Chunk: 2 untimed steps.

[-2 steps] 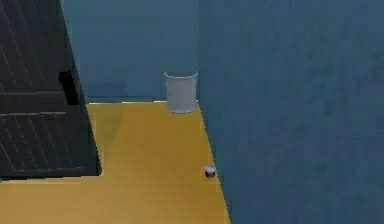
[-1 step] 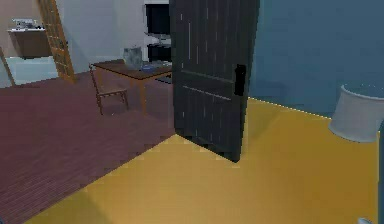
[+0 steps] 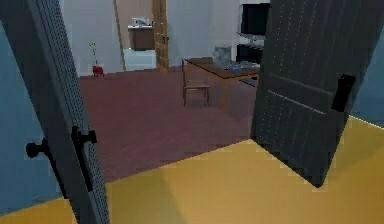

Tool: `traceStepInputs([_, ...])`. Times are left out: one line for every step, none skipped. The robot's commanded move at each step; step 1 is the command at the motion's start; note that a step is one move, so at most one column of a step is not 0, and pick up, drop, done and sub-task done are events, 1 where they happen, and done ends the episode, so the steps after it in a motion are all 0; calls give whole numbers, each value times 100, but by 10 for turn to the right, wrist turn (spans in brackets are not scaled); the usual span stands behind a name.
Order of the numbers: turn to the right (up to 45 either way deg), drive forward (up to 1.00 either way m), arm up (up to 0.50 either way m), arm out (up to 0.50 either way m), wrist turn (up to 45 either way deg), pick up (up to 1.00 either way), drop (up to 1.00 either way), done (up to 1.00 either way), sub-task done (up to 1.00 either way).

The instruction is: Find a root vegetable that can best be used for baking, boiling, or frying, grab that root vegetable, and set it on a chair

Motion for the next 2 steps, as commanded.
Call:
traceStepInputs([0, 40, 0, 0, 0, 0, 0, 0, 0])
traceStepInputs([450, 0, 0, 0, 0, 0, 0, 0, 0])
